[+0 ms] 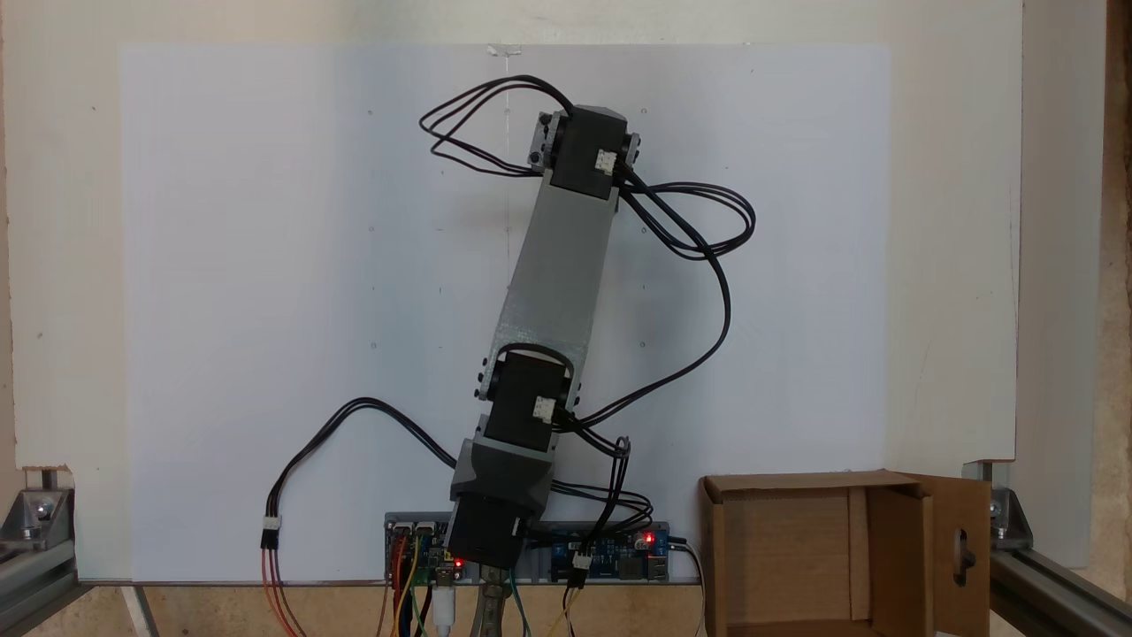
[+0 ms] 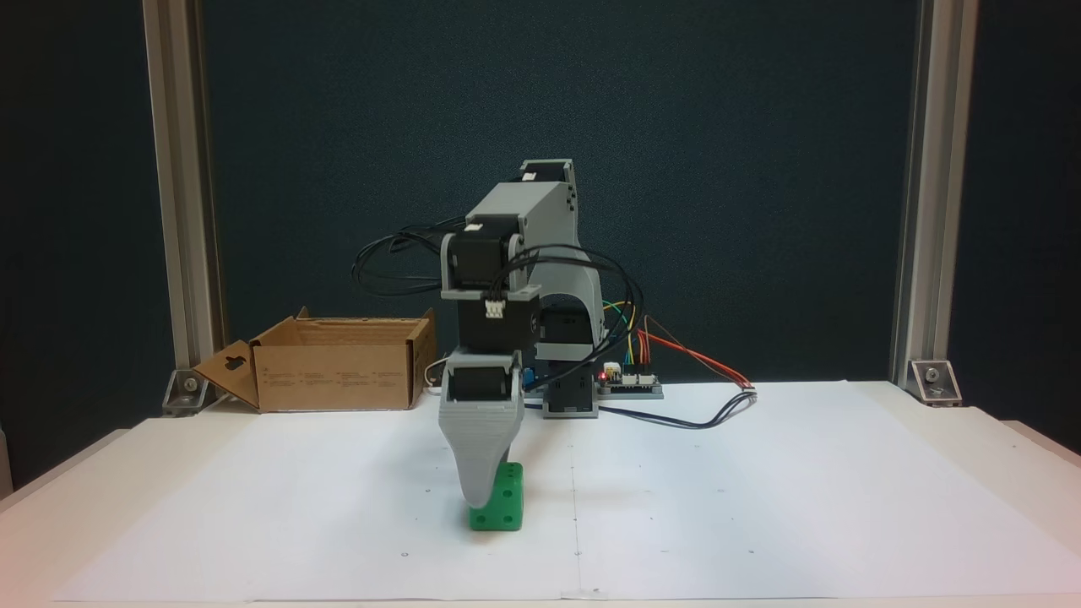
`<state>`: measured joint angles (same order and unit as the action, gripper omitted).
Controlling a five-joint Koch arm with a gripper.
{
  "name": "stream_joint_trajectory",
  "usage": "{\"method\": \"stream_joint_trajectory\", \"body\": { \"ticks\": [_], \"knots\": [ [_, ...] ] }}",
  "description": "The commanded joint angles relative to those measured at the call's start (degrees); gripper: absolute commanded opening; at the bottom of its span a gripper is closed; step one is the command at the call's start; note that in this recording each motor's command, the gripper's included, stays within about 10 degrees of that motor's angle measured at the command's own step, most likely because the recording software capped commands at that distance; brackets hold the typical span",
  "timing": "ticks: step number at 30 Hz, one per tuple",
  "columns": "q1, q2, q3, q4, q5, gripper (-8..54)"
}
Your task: Grasp a green dice and put it in the bin.
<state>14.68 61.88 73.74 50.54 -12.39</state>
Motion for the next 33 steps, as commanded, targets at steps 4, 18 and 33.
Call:
{"method": "stream_joint_trajectory", "body": {
  "ticks": [4,18,33],
  "knots": [
    [-0.2,0.6,-0.5,-0.4,2.1,43.7],
    [-1.1,-1.2,1.5,-0.7,1.9,42.9],
    [-0.9,-2.7,1.6,-4.0,1.8,40.8]
  ]
}}
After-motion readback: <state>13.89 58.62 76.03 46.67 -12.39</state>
